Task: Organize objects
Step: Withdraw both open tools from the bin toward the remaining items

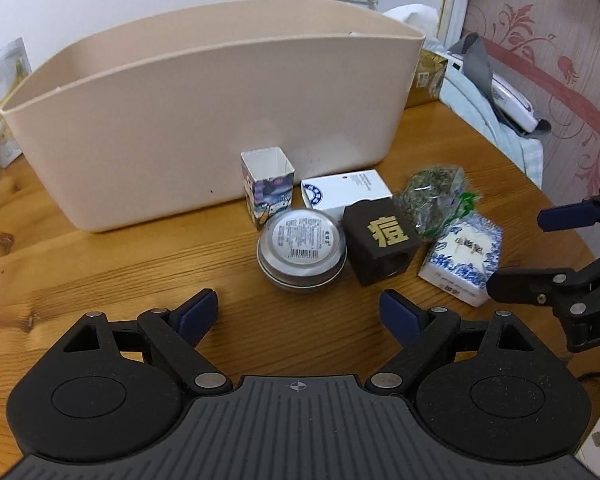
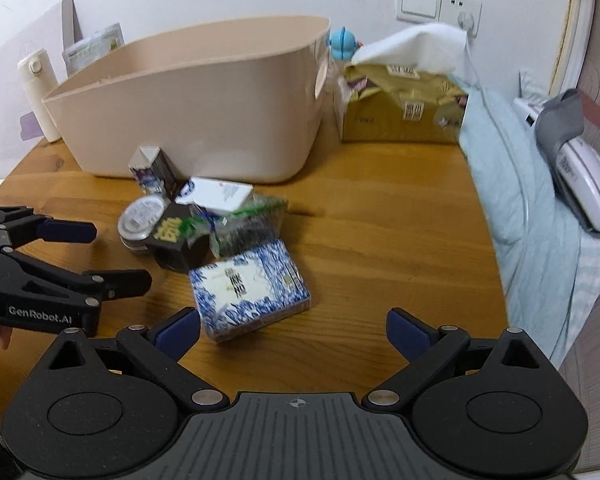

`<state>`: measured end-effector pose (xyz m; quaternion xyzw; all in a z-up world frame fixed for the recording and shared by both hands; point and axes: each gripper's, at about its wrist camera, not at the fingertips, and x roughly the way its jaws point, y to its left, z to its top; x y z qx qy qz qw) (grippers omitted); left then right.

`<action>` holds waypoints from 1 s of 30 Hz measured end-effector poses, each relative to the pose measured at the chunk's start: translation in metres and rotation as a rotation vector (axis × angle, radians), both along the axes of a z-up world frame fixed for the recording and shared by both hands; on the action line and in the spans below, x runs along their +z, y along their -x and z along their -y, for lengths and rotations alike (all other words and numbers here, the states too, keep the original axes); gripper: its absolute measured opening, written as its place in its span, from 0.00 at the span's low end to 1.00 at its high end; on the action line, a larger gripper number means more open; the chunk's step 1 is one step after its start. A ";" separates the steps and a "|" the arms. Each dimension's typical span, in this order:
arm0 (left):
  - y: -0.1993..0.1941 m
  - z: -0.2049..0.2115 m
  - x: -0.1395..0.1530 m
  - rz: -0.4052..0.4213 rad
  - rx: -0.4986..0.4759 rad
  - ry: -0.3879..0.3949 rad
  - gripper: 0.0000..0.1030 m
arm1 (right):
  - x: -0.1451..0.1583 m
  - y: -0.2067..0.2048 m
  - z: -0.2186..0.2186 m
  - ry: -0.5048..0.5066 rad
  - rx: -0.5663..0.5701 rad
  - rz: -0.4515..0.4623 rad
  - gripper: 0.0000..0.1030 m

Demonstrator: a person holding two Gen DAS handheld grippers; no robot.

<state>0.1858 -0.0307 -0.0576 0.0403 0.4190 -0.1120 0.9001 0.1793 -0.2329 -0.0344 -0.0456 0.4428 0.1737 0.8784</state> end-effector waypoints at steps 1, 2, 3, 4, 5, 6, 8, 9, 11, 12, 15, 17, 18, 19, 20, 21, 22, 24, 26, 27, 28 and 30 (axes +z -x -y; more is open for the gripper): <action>-0.001 0.000 -0.003 0.002 0.002 -0.003 0.87 | -0.004 -0.001 0.000 0.001 0.003 -0.007 0.99; 0.000 0.001 -0.004 0.022 0.003 -0.018 0.87 | -0.006 -0.002 0.000 -0.006 0.009 -0.010 0.99; 0.001 0.001 -0.005 0.036 0.000 -0.027 0.88 | -0.008 -0.002 0.000 -0.013 0.015 -0.013 0.99; 0.001 0.001 -0.006 0.043 -0.002 -0.022 0.88 | -0.010 -0.002 0.000 -0.011 0.020 -0.017 0.99; 0.001 0.000 -0.007 0.047 0.000 -0.017 0.88 | -0.012 -0.002 -0.001 -0.005 0.024 -0.017 1.00; 0.001 0.000 -0.007 0.051 0.001 -0.017 0.89 | -0.013 -0.001 -0.002 0.001 0.029 -0.006 1.00; -0.001 0.000 -0.008 0.054 0.009 -0.015 0.92 | -0.015 0.000 -0.005 0.020 0.045 0.014 1.00; -0.001 0.000 -0.009 0.059 0.012 -0.014 0.95 | -0.015 0.000 -0.006 0.027 0.050 0.020 1.00; -0.002 -0.001 -0.012 0.075 0.016 -0.011 1.00 | -0.016 0.001 -0.008 0.040 0.063 0.033 1.00; -0.002 -0.002 -0.013 0.085 0.013 -0.007 1.00 | -0.017 0.001 -0.009 0.048 0.070 0.039 1.00; -0.004 -0.003 -0.013 0.100 -0.006 -0.003 1.00 | -0.019 0.003 -0.011 0.053 0.088 0.063 1.00; -0.005 -0.003 -0.013 0.103 -0.016 -0.002 1.00 | -0.019 0.002 -0.010 0.048 0.093 0.072 1.00; -0.006 -0.003 -0.013 0.101 -0.018 -0.003 1.00 | -0.020 0.001 -0.010 0.044 0.096 0.078 1.00; -0.006 -0.003 -0.013 0.102 -0.015 -0.003 1.00 | -0.021 0.001 -0.010 0.042 0.098 0.084 1.00; -0.005 -0.003 -0.014 0.107 -0.011 -0.002 1.00 | -0.021 0.000 -0.010 0.039 0.099 0.091 1.00; -0.004 -0.004 -0.014 0.116 -0.003 0.000 1.00 | -0.022 0.000 -0.010 0.037 0.099 0.096 1.00; -0.004 -0.004 -0.015 0.125 0.004 0.002 1.00 | -0.023 -0.001 -0.010 0.035 0.099 0.100 1.00; -0.004 -0.004 -0.016 0.139 0.018 0.003 1.00 | -0.024 -0.003 -0.011 0.031 0.097 0.106 1.00; -0.006 -0.004 -0.017 0.150 0.033 0.003 1.00 | -0.025 -0.004 -0.011 0.028 0.097 0.113 1.00; -0.007 -0.004 -0.018 0.154 0.040 0.003 1.00 | -0.025 -0.005 -0.011 0.027 0.094 0.115 1.00; -0.008 -0.005 -0.018 0.157 0.047 0.003 1.00 | -0.026 -0.005 -0.012 0.026 0.092 0.118 1.00; -0.011 -0.007 -0.017 0.160 0.057 0.003 1.00 | -0.026 -0.006 -0.012 0.022 0.089 0.121 1.00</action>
